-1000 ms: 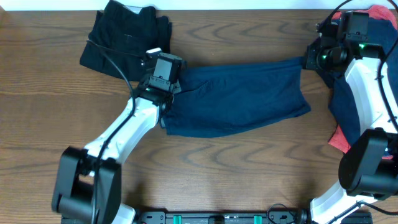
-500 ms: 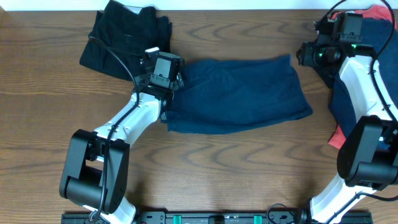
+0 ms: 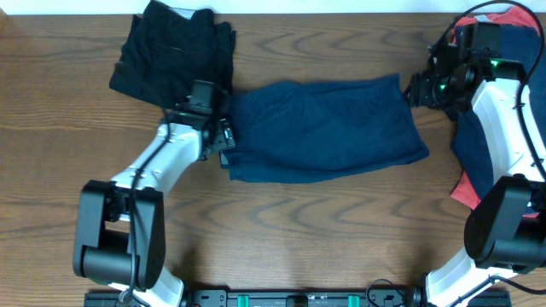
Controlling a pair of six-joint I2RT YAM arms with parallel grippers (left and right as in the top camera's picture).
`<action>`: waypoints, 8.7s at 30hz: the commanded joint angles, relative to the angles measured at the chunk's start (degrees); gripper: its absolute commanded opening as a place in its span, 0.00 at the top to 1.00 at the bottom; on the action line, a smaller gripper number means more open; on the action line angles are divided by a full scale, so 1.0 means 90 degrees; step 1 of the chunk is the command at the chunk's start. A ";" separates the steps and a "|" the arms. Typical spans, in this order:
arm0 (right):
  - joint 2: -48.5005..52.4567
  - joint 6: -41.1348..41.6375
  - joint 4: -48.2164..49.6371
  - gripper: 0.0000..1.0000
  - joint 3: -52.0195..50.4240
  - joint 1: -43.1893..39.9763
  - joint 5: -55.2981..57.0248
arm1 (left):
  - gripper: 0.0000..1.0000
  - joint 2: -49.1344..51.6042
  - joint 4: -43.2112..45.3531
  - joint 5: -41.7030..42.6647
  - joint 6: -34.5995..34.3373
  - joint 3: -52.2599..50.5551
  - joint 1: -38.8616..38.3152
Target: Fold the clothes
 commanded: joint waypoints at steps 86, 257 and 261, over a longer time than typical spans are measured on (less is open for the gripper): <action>0.2992 0.0991 0.0721 0.99 0.0075 0.0758 -0.1719 | 0.94 -0.1583 0.0607 0.2552 -0.0097 0.0087 -0.0648; 0.0687 0.0748 -0.1311 0.25 0.0988 -0.0257 -0.0435 | 0.02 0.1117 0.4794 -0.1144 0.4248 0.0461 -0.1224; 0.0687 0.0750 -0.1311 0.25 0.0988 -0.0257 -0.0437 | 0.02 0.0410 0.4629 -0.0685 0.4362 0.0461 -0.1557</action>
